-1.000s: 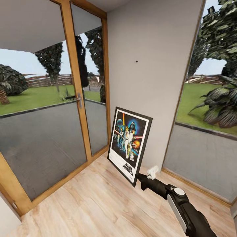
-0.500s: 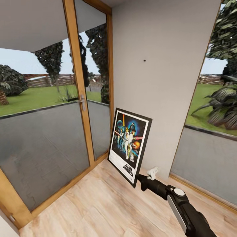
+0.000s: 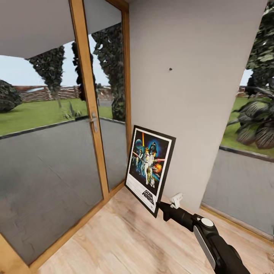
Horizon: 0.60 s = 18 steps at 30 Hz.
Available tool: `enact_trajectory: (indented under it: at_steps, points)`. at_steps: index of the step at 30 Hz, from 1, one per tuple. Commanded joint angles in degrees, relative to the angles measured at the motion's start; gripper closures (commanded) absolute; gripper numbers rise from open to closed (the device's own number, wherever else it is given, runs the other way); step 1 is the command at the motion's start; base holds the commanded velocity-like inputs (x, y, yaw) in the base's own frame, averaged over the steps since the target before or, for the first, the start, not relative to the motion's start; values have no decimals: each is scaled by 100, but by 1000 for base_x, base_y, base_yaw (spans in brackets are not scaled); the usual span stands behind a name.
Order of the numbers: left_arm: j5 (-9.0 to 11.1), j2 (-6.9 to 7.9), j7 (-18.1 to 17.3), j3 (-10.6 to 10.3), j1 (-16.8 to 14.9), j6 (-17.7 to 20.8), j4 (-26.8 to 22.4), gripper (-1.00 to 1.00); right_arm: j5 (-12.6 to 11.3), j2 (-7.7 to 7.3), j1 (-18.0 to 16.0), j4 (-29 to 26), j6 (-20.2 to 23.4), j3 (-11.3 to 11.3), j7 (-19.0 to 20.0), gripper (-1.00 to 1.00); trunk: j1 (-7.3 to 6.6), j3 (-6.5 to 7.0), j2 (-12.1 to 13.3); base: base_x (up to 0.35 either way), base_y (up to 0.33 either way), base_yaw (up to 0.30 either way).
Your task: Pick up the poster from the kitchen countertop and hang it on one of the wall nails in the kitchen.
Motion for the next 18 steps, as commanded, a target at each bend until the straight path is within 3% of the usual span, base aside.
enact_trajectory:
  at_steps: [1,18]
  points:
    - [-25,-1,-3,9,1,-11,-6,-100,-73,-3,-6,-4,61,8,6,100,6,-12,-12,252,267,-273]
    - [-24,2,-3,9,1,-11,-6,-100,-73,-3,-6,3,61,8,6,100,6,13,-12,236,268,-295]
